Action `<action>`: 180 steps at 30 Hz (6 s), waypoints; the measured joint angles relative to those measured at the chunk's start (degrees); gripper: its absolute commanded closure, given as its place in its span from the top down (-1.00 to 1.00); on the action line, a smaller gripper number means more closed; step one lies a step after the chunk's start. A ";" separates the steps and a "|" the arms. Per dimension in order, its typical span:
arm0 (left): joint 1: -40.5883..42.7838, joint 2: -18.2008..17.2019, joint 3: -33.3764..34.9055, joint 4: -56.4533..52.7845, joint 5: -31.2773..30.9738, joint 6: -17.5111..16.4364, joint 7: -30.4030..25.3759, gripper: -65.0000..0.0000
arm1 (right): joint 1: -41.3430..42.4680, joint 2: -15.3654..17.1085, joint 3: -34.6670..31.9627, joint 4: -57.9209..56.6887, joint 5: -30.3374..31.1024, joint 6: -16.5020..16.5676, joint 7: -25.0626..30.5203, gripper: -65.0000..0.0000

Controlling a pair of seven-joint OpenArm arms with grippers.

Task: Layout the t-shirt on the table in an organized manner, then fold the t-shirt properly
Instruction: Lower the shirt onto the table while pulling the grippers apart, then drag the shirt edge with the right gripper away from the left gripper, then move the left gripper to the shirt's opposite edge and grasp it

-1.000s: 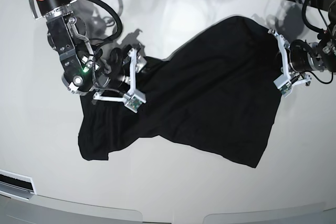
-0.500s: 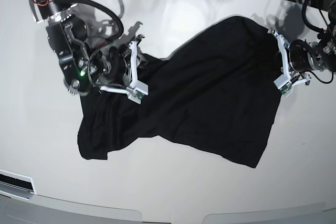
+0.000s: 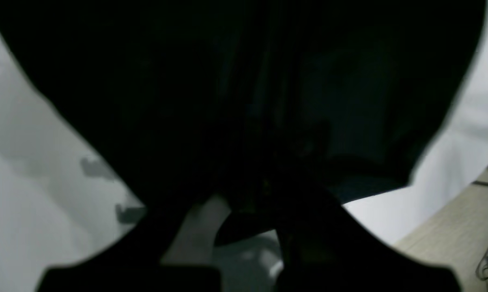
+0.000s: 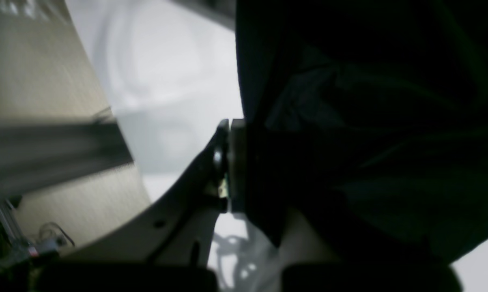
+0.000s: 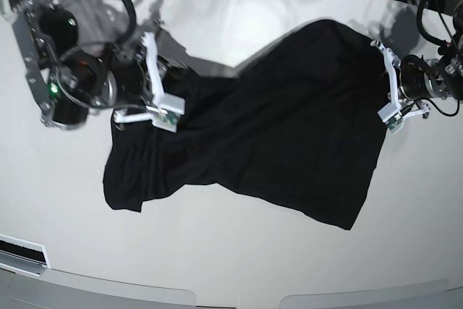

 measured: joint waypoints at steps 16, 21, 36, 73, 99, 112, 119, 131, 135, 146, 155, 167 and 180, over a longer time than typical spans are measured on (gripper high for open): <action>-3.19 -6.84 0.00 0.04 1.20 0.42 -0.28 -1.00 | -2.80 13.75 -0.15 0.98 -7.37 0.00 1.14 -1.00; -4.24 -9.05 0.00 0.02 1.40 2.14 0.11 -1.00 | -2.78 16.92 -0.15 0.98 -10.23 0.00 1.77 -1.00; -4.83 -9.64 0.00 -0.09 7.26 1.92 -1.53 -1.00 | -2.78 19.74 -0.26 0.98 -36.70 -5.92 12.79 -1.00; -7.54 -8.46 -0.96 -0.31 2.38 15.89 -1.33 -1.00 | -19.61 -5.75 0.13 -5.90 -31.61 -16.37 20.81 0.06; -7.43 -5.62 -1.62 -0.28 2.10 15.54 3.06 -0.04 | -20.52 -8.81 0.37 -12.07 -45.81 -25.77 24.17 -1.00; -7.43 -5.46 -1.66 -0.28 2.10 15.52 1.88 -0.04 | -27.19 -5.79 0.24 4.26 -51.08 -32.46 19.32 0.07; -7.43 -5.46 -1.66 -0.31 2.10 15.69 1.99 -0.04 | -26.62 -6.08 0.17 -4.59 -53.11 -34.10 23.12 0.16; -7.43 -5.44 -1.73 -0.28 2.05 15.50 1.40 -0.04 | -21.49 -7.69 0.46 -13.97 -54.71 -34.95 28.85 0.06; -7.43 -5.49 -1.73 -0.28 2.10 15.54 1.66 -0.04 | -21.35 -7.93 0.42 -14.51 -54.25 -30.67 29.05 -0.97; -10.62 -2.80 -21.46 2.01 -22.14 9.09 14.27 -0.04 | -20.55 -6.78 0.20 -14.67 -56.26 -30.08 26.47 -1.00; 3.32 -1.55 -25.92 1.92 -30.86 -6.23 22.77 -0.04 | -20.39 -6.69 0.24 -14.71 -56.43 -30.10 26.27 -1.00; 0.31 -1.99 -4.59 1.90 -9.25 -6.25 16.33 -0.04 | -19.82 -6.58 0.35 -14.71 -53.79 -30.27 25.55 -1.00; -12.07 -2.14 19.12 -4.35 3.80 -6.23 11.41 -0.04 | -19.76 -6.60 0.35 -14.71 -53.62 -30.73 25.11 -1.00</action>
